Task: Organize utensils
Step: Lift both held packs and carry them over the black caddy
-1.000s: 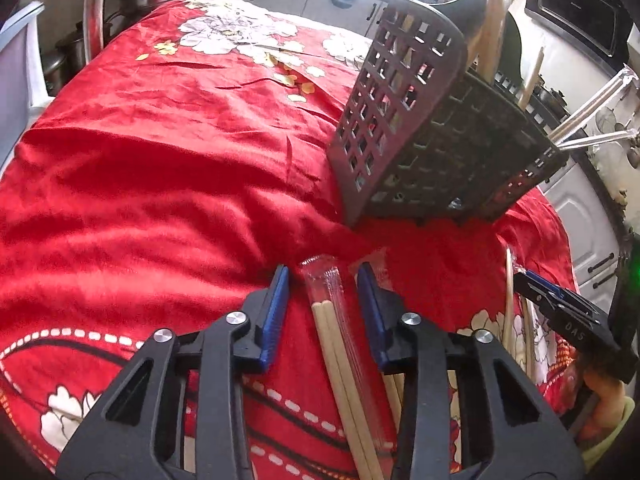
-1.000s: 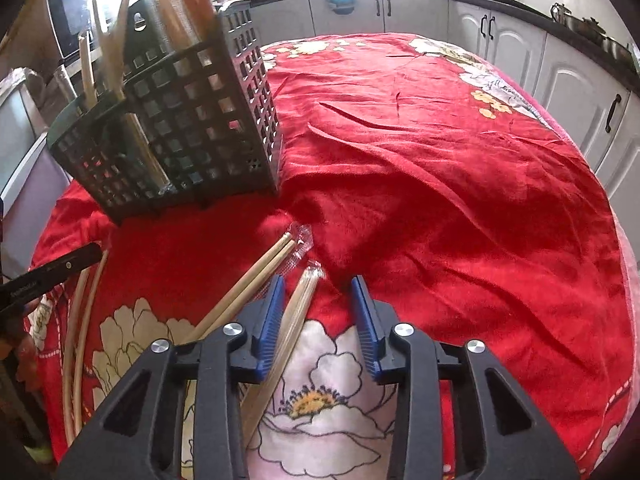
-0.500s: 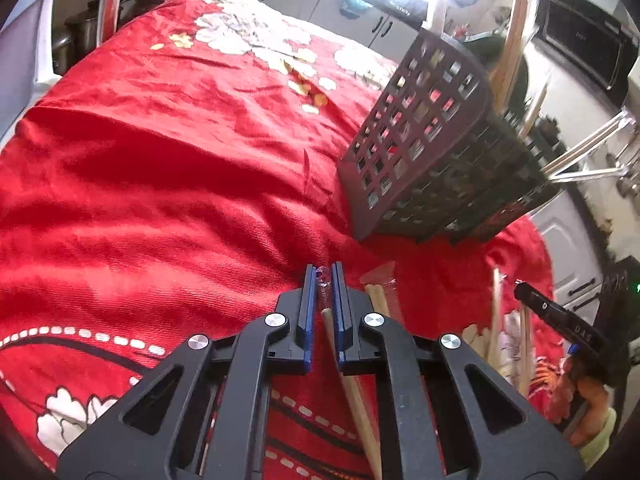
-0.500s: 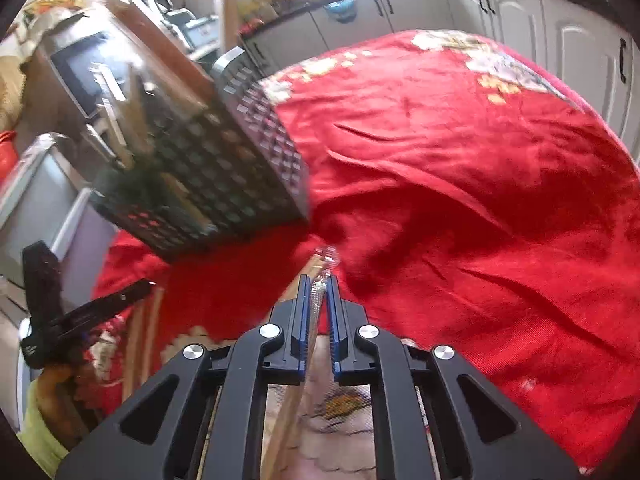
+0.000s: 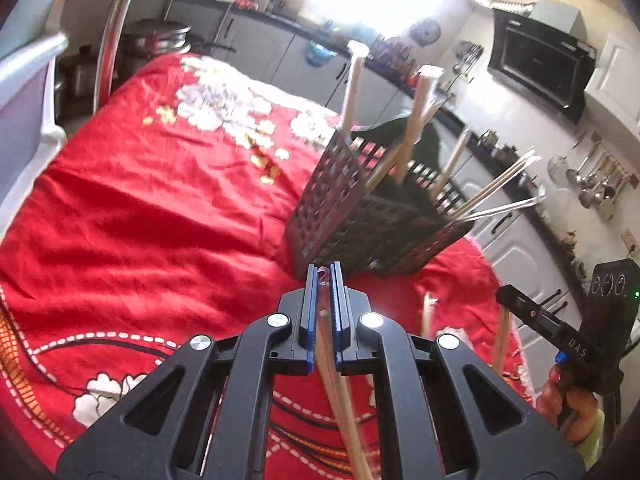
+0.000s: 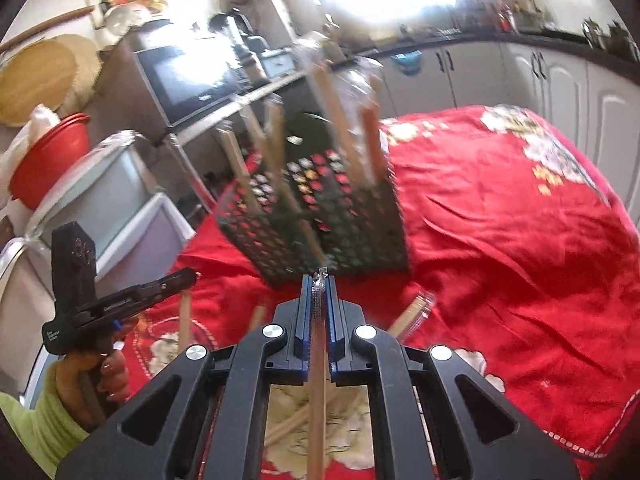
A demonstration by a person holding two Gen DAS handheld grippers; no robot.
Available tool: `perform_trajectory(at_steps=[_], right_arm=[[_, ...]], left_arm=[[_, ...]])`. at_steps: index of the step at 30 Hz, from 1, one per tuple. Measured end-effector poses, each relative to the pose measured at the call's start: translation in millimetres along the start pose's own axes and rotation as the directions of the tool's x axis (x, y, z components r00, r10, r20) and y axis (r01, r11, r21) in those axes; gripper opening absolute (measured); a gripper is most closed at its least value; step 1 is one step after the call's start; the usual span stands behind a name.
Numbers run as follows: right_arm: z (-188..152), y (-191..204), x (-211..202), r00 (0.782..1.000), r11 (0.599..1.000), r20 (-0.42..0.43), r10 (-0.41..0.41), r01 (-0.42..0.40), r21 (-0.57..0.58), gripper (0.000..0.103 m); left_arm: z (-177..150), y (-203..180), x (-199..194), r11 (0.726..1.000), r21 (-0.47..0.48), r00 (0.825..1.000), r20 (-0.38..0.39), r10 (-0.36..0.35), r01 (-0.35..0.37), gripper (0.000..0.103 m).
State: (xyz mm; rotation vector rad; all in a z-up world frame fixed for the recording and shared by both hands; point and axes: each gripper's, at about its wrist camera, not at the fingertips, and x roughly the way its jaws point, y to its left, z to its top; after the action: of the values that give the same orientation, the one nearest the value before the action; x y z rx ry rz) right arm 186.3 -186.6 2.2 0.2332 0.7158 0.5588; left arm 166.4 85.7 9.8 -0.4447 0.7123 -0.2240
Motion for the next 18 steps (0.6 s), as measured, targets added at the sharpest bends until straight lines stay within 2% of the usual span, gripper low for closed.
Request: perform_trajectory(at_steps=[9, 18], right_arm=[[14.9, 43.8, -30.8, 0.995, 0.996, 0.085, 0.05, -0.043, -0.083, 0.006], [24.2, 67.3, -44.1, 0.986, 0.988, 0.139, 0.091, -0.072, -0.136, 0.006]], left_arm=[[14.2, -17.7, -44.9, 0.998, 0.043, 0.993, 0.113, -0.044, 0.039, 0.003], [28.6, -29.8, -69.9, 0.995, 0.079, 0.98, 0.184, -0.074, 0.061, 0.003]])
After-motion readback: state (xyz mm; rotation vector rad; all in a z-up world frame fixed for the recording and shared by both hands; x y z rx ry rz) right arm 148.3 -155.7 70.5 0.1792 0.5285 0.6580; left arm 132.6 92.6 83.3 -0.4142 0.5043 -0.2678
